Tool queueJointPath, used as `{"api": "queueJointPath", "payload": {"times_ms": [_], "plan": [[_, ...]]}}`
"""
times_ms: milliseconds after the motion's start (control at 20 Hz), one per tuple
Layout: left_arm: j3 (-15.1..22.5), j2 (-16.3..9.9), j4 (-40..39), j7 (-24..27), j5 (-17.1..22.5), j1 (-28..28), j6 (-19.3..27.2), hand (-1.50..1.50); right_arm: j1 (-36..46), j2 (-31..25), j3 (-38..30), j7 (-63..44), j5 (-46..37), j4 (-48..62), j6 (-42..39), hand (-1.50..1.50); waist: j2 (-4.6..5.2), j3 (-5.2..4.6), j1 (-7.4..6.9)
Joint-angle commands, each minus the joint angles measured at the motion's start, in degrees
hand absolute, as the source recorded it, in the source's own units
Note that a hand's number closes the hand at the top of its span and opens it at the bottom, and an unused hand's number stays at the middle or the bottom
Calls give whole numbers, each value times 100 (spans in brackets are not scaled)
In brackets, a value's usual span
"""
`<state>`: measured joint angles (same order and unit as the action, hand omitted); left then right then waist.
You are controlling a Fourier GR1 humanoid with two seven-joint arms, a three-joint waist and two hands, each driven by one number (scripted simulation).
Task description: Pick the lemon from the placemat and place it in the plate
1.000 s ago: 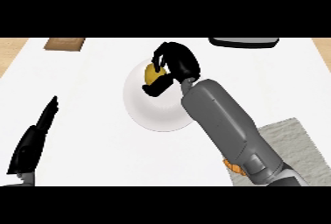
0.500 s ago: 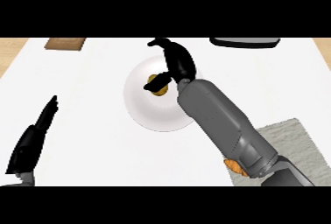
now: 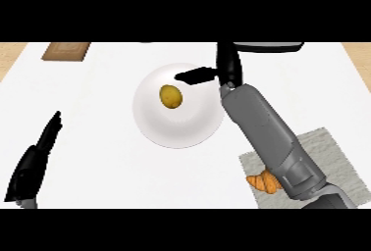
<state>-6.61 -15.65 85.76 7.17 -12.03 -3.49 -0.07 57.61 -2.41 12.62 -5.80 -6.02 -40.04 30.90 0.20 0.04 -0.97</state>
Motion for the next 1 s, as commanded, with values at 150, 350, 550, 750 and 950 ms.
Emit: {"api": "queueJointPath", "payload": {"times_ms": [150,350,550,750,950], "plan": [[-173,-57,-196,3,30,86,-10,0,-791,-731,-1134,1326,1076,-599,-929,-150,1,0,111],[-25,9,513,42,-37,-584,-75,0,-1346,-1161,-1379,2046,1248,-546,-1625,-150,-16,3,27],[-119,-23,228,-303,4,33,-141,0,-1269,-1647,-1603,2458,1278,-258,-2286,-150,-3,0,53],[-125,50,205,-102,-51,-143,-135,0,-1527,-1897,-1879,3085,1294,227,-2615,-150,7,0,19],[-98,189,77,366,-186,-405,-61,0,-1340,-2112,-2036,3063,1251,542,-2900,-150,-1,-2,12]]}}
